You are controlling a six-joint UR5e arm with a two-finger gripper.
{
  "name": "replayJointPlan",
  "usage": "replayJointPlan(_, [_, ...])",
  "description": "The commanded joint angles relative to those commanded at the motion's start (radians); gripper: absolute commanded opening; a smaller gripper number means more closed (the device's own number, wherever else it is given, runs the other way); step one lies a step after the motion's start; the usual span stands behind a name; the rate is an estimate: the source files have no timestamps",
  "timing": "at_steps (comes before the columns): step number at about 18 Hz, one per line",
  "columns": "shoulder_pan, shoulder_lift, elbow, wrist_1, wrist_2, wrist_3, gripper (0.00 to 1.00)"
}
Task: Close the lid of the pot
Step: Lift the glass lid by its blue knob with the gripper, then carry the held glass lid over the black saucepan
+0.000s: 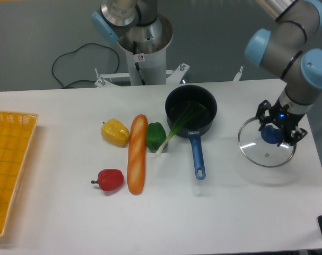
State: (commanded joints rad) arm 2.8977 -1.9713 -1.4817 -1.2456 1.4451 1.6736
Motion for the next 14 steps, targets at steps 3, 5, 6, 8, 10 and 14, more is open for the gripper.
replayJointPlan(3, [0.000, 0.037, -0.034, 0.000, -0.002, -0.003, 0.41])
replayJointPlan(5, [0.000, 0.055, -0.048, 0.002, -0.002, -0.009, 0.41])
replayJointPlan(6, [-0.002, 0.064, -0.052, 0.000, -0.003, -0.012, 0.41])
replayJointPlan(8, [-0.003, 0.068, -0.061, 0.000, -0.021, -0.015, 0.41])
replayJointPlan(10, [0.003, 0.101, -0.103, 0.002, -0.070, -0.015, 0.41])
replayJointPlan(14, [0.014, 0.150, -0.169, 0.028, -0.107, -0.015, 0.41])
